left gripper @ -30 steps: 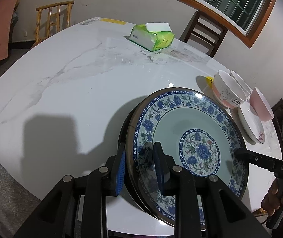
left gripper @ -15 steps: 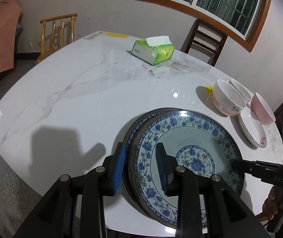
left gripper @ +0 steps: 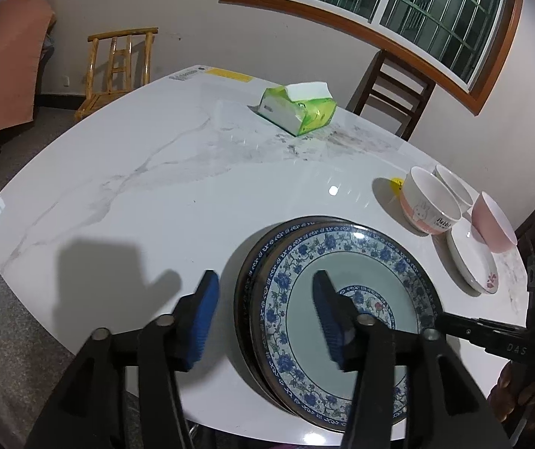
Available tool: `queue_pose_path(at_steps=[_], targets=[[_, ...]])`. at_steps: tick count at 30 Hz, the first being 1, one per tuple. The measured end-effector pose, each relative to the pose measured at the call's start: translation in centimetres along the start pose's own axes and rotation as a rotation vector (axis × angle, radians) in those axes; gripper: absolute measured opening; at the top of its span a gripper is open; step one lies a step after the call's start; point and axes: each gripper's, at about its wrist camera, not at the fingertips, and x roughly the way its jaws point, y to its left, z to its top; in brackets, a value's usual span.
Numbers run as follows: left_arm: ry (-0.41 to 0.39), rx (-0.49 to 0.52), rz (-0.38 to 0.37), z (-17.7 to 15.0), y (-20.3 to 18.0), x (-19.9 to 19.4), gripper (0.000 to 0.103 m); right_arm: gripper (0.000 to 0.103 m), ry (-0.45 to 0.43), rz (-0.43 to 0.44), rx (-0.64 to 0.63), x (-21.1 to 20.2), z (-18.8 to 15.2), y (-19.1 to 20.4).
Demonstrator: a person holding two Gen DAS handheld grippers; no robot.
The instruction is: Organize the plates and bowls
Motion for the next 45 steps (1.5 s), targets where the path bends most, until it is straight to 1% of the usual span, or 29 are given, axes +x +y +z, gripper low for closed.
queue_pose_path(at_steps=[1, 3, 7, 8, 10, 12, 13, 14, 15, 16, 17, 19, 20, 24, 25, 28, 29, 32, 34, 37, 38, 40, 41, 43, 44, 45], targets=[[-0.007, -0.004, 0.003, 0.0, 0.1, -0.2, 0.055, 0.014, 0.0, 0.005, -0.005, 0.0, -0.1, 0.0], [-0.01, -0.01, -0.003, 0.0, 0.4, -0.4, 0.062, 0.013, 0.0, -0.002, -0.011, 0.1, -0.2, 0.1], [0.001, -0.02, -0.008, -0.2, 0.6, -0.2, 0.063, 0.012, 0.001, -0.007, -0.009, 0.7, 0.1, 0.2], [0.007, -0.021, -0.012, -0.3, 0.6, -0.1, 0.064, 0.012, 0.003, -0.01, -0.014, 0.9, 0.2, 0.3], [0.013, -0.031, -0.024, -0.4, 0.5, 0.0, 0.07, 0.012, 0.003, -0.007, -0.009, 1.0, 0.2, 0.3], [-0.001, -0.034, -0.038, -0.6, 0.4, -0.3, 0.078, 0.012, 0.003, -0.008, -0.013, 1.1, 0.4, 0.3], [-0.015, -0.028, -0.04, -0.7, 0.1, -0.6, 0.083, 0.015, 0.003, -0.004, -0.014, 1.0, 0.3, 0.2], [-0.024, -0.023, -0.039, -0.8, -0.1, -0.8, 0.098, 0.015, 0.003, 0.004, -0.011, 1.0, 0.3, 0.1], [-0.035, -0.014, -0.033, -0.8, -0.6, -1.3, 0.102, 0.015, -0.001, 0.018, 0.0, 0.8, 0.2, -0.2], [-0.046, -0.005, -0.026, -0.9, -0.9, -1.7, 0.102, 0.015, -0.004, 0.028, 0.011, 0.7, 0.2, -0.4], [-0.055, 0.016, 0.001, -0.9, -1.6, -2.2, 0.102, 0.015, -0.015, 0.042, 0.026, 0.3, 0.0, -0.8], [-0.053, 0.048, 0.059, -0.8, -2.6, -2.5, 0.102, 0.015, -0.049, 0.048, 0.043, -0.6, -0.5, -1.5], [-0.045, 0.076, 0.067, -0.9, -3.3, -2.7, 0.102, 0.015, -0.06, 0.05, 0.048, -1.1, -0.7, -1.8], [-0.093, 0.142, 0.005, -1.5, -5.1, -3.8, 0.102, 0.015, -0.123, 0.059, 0.068, -4.0, -2.4, -3.3], [-0.095, 0.154, -0.008, -1.6, -5.7, -3.9, 0.102, 0.015, -0.14, 0.049, 0.07, -4.9, -2.9, -3.7], [-0.082, 0.181, -0.083, -1.8, -7.9, -3.9, 0.102, 0.015, -0.19, -0.013, 0.085, -8.0, -4.5, -5.2], [-0.067, 0.181, -0.13, -1.8, -8.8, -3.6, 0.102, 0.015, -0.206, -0.031, 0.092, -9.0, -4.9, -5.8], [-0.024, 0.177, -0.217, -1.7, -11.5, -2.7, 0.102, 0.015, -0.261, -0.084, 0.128, -12.4, -5.6, -8.4], [0.026, 0.16, -0.268, -1.5, -13.1, -1.5, 0.101, 0.017, -0.298, -0.114, 0.159, -14.5, -5.8, -10.1], [0.113, 0.08, -0.376, -0.8, -15.2, 1.0, 0.1, 0.018, -0.336, -0.142, 0.23, -17.0, -5.2, -13.3], [0.166, 0.044, -0.414, -0.5, -16.0, 2.4, 0.1, 0.018, -0.344, -0.141, 0.244, -17.5, -5.0, -14.0], [0.243, 0.016, -0.41, -0.2, -17.4, 4.6, 0.1, 0.018, -0.36, -0.144, 0.271, -18.4, -4.6, -15.6], [0.278, 0.002, -0.42, 0.0, -18.3, 5.9, 0.1, 0.018, -0.365, -0.146, 0.28, -18.7, -4.4, -16.2], [0.321, -0.016, -0.425, 0.0, -19.3, 7.4, 0.1, 0.018, -0.367, -0.144, 0.298, -18.9, -3.8, -17.5], [0.353, -0.025, -0.443, 0.1, -20.0, 8.5, 0.1, 0.018, -0.365, -0.143, 0.307, -18.8, -3.6, -18.0], [0.367, -0.035, -0.446, 0.1, -20.4, 9.1, 0.1, 0.018, -0.364, -0.138, 0.318, -18.6, -3.4, -18.6]])
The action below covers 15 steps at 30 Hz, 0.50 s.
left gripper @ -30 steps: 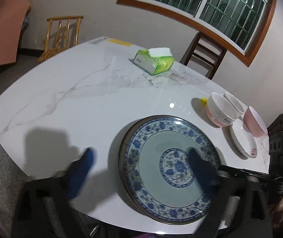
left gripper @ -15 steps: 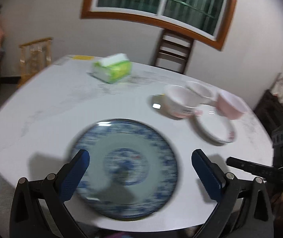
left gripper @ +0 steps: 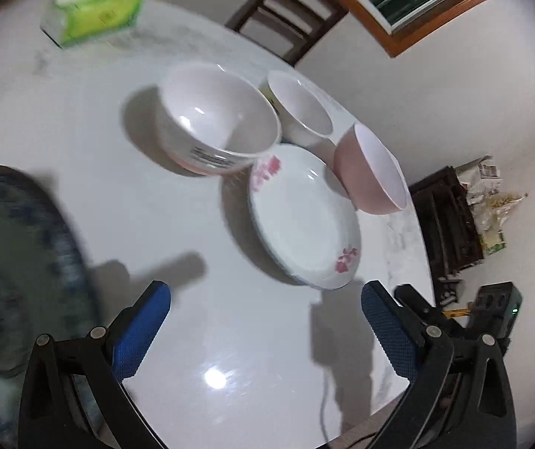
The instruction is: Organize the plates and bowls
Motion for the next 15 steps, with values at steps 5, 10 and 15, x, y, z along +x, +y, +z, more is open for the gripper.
queue_pose_path(at_steps=[5, 10, 15], targets=[[0.036, -0.003, 0.08, 1.1, -0.8, 2.7, 0.1, 0.018, 0.015, 0.021, 0.023, 1.3, 1.3, -1.4], [0.05, -0.013, 0.139, 2.2, -0.6, 4.2, 0.1, 0.018, 0.031, 0.027, 0.032, 2.7, 2.3, -2.2], [0.067, -0.052, 0.143, 3.1, 0.1, 5.7, 0.088, 0.018, 0.055, 0.028, 0.062, 4.4, 3.2, -3.4]])
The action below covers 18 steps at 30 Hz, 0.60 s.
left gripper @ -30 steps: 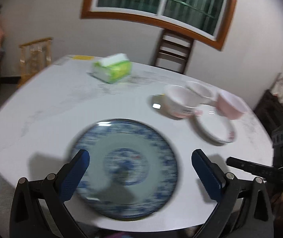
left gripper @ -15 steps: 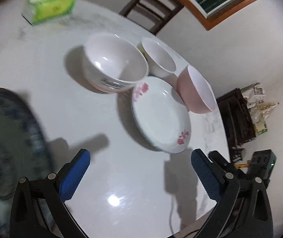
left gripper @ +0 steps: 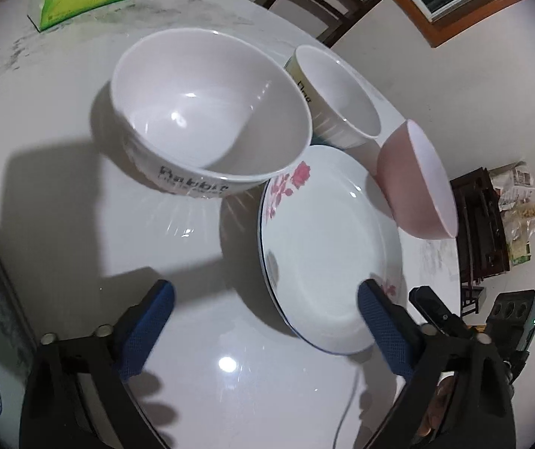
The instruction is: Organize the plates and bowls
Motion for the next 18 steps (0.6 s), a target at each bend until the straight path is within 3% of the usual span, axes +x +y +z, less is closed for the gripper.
queue_pose_path(at_steps=[4, 6, 11, 13, 18], targets=[[0.009, 0.007, 0.001, 0.3, -0.4, 0.5, 0.084, 0.018, 0.014, -0.003, 0.008, 1.0, 0.6, -0.6], [0.018, 0.013, -0.013, 0.3, -0.7, 0.8, 0.072, 0.018, 0.027, -0.006, 0.021, 1.6, 0.9, -0.8], [0.032, 0.054, 0.003, 0.2, -1.8, 1.4, 0.058, 0.018, 0.049, 0.012, 0.033, 2.7, 1.4, -1.0], [0.042, 0.074, -0.011, 0.2, -2.3, 1.8, 0.047, 0.015, 0.063, 0.008, 0.024, 3.1, 1.4, -0.9], [0.021, 0.126, 0.06, 0.0, -2.6, 2.0, 0.023, 0.009, 0.083, -0.014, 0.013, 4.0, 1.7, -1.0]])
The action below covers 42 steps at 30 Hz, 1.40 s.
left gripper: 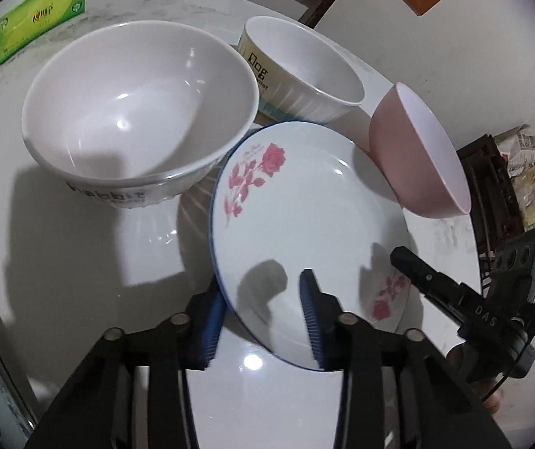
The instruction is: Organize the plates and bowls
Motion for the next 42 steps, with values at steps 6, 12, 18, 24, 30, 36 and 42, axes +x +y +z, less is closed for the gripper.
queue_pose_path(at_steps=[6, 12, 18, 24, 30, 36, 42], targets=[[0.005, 0.006, 0.001, -0.5, 0.4, -0.1, 0.012, 0.008, 0.007, -0.017, -0.01, -0.3, -0.1, 0.1], [0.009, 0.019, -0.011, -2.0, 0.5, -0.8, 0.011, 0.008, 0.008, -0.021, 0.013, -1.1, -1.2, -0.1], [0.015, 0.033, -0.004, -3.4, 1.0, -1.6, 0.012, 0.009, 0.012, -0.013, 0.033, -1.8, -3.3, 0.4], [0.007, 0.053, 0.016, -4.6, 1.8, -2.6, 0.012, 0.009, 0.01, -0.01, 0.039, -2.0, -5.4, 1.5], [0.003, 0.064, 0.028, -5.2, 1.2, -2.8, 0.012, 0.009, 0.011, 0.005, 0.051, -2.0, -7.0, 2.0], [-0.004, 0.067, 0.038, -5.0, 0.2, -2.2, 0.012, 0.009, 0.015, 0.016, 0.057, -1.8, -8.0, 2.5], [-0.016, 0.063, 0.046, -5.3, 0.2, -2.3, 0.011, 0.009, 0.023, 0.031, 0.059, -1.5, -8.8, 3.4]])
